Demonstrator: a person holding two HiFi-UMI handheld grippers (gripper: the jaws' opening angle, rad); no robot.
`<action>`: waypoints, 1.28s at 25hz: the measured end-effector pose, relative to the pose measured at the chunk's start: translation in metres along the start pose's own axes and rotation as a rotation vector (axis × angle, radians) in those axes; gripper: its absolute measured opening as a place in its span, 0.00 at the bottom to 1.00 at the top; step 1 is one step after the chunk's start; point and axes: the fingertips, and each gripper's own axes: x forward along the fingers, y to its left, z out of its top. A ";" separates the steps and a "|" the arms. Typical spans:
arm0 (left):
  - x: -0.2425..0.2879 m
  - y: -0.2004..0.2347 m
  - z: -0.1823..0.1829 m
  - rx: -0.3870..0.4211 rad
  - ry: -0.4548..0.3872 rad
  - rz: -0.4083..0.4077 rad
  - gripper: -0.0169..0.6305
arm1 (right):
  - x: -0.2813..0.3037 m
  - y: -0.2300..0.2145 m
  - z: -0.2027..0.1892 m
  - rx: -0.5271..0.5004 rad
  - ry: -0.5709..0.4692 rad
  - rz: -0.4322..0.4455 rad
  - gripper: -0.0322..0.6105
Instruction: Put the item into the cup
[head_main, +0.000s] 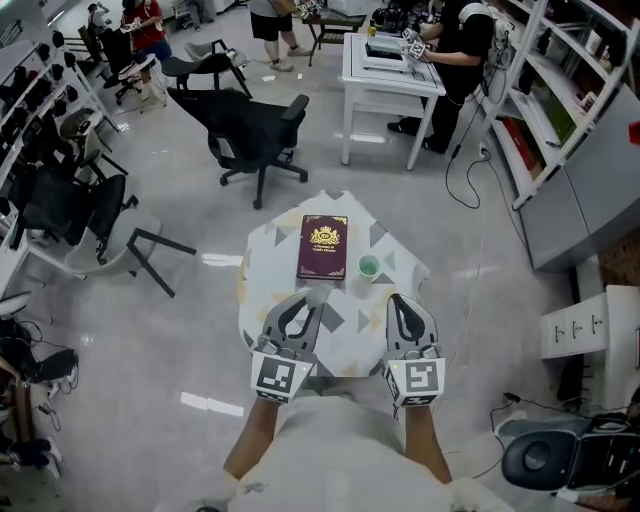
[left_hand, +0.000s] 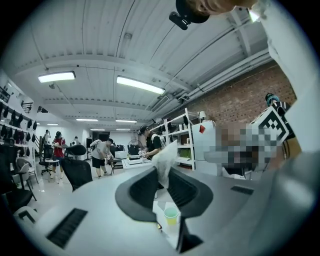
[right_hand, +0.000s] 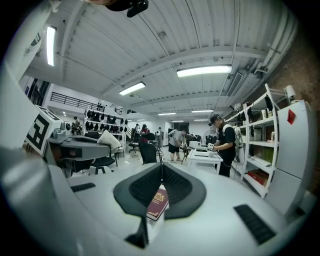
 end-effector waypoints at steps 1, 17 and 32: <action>0.004 0.005 -0.001 -0.005 0.002 -0.011 0.11 | 0.005 0.001 0.000 0.000 0.004 -0.006 0.07; 0.059 0.071 -0.034 -0.061 0.042 -0.132 0.11 | 0.080 0.012 -0.019 0.001 0.110 -0.088 0.07; 0.110 0.067 -0.082 -0.108 0.128 -0.306 0.11 | 0.104 -0.002 -0.070 0.030 0.243 -0.199 0.07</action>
